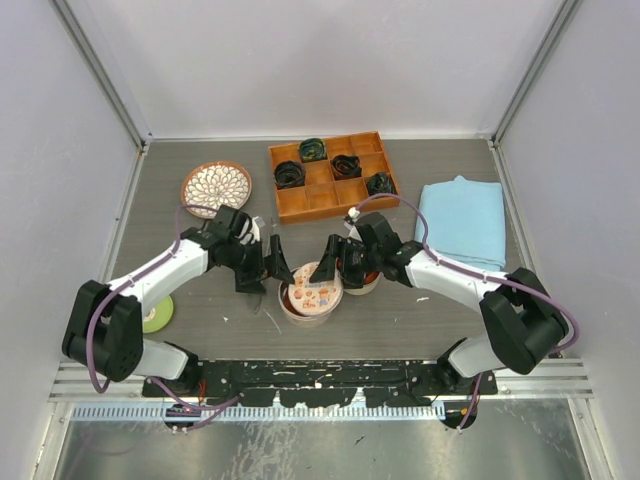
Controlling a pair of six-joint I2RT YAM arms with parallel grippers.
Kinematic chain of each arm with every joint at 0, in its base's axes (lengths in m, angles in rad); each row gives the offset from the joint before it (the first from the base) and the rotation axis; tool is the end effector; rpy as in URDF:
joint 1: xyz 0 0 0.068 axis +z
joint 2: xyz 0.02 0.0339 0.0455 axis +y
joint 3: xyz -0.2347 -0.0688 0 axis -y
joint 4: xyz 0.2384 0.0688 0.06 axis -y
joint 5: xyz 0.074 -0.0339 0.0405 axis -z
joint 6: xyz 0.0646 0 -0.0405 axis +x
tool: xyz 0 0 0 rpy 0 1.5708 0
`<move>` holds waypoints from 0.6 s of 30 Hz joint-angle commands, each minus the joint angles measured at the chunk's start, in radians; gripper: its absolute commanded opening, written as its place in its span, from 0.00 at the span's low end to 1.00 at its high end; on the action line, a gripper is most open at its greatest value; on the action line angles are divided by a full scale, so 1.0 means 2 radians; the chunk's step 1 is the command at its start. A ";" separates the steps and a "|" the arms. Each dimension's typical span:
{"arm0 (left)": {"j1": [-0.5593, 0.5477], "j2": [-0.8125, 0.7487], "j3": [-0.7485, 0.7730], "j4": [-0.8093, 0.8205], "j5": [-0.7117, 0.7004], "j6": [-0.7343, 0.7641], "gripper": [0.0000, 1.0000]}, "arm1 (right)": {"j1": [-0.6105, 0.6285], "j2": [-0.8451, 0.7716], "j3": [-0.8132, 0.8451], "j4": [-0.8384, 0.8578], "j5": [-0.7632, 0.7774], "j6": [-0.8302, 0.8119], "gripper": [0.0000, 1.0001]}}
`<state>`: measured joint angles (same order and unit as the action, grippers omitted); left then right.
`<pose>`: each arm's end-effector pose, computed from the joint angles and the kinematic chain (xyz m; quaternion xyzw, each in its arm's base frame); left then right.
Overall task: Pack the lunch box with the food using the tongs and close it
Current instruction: Close the box lid on the packing box.
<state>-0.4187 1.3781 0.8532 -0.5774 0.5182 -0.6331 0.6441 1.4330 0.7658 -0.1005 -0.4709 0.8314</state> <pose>0.2338 -0.1391 0.1602 -0.0415 0.9412 -0.3282 0.0689 0.2278 0.2077 0.1542 -0.0071 0.8997 0.4145 0.1368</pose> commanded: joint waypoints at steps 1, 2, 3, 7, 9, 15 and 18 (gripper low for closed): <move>-0.007 0.010 0.027 -0.001 0.001 0.013 0.97 | 0.000 -0.019 0.032 -0.070 0.037 -0.041 0.72; -0.009 0.013 0.028 -0.001 0.001 0.014 0.97 | 0.000 -0.021 0.035 -0.075 0.039 -0.044 0.72; -0.010 0.014 0.029 -0.001 0.001 0.014 0.96 | 0.000 -0.020 0.038 -0.080 0.039 -0.047 0.73; -0.013 0.018 0.035 -0.001 0.001 0.015 0.96 | 0.001 -0.019 0.049 -0.107 0.045 -0.055 0.73; -0.015 0.020 0.036 -0.001 0.002 0.014 0.96 | 0.001 -0.023 0.053 -0.116 0.049 -0.059 0.74; -0.017 0.023 0.040 0.000 0.006 0.014 0.96 | 0.001 -0.035 0.072 -0.150 0.069 -0.067 0.74; -0.018 0.025 0.041 0.004 0.010 0.012 0.96 | 0.001 -0.037 0.083 -0.174 0.095 -0.074 0.75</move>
<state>-0.4480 1.4300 0.8917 -0.5850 0.5194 -0.6159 0.6445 1.4021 0.8719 -0.3721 -0.3653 0.7231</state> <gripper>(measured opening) 0.964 0.743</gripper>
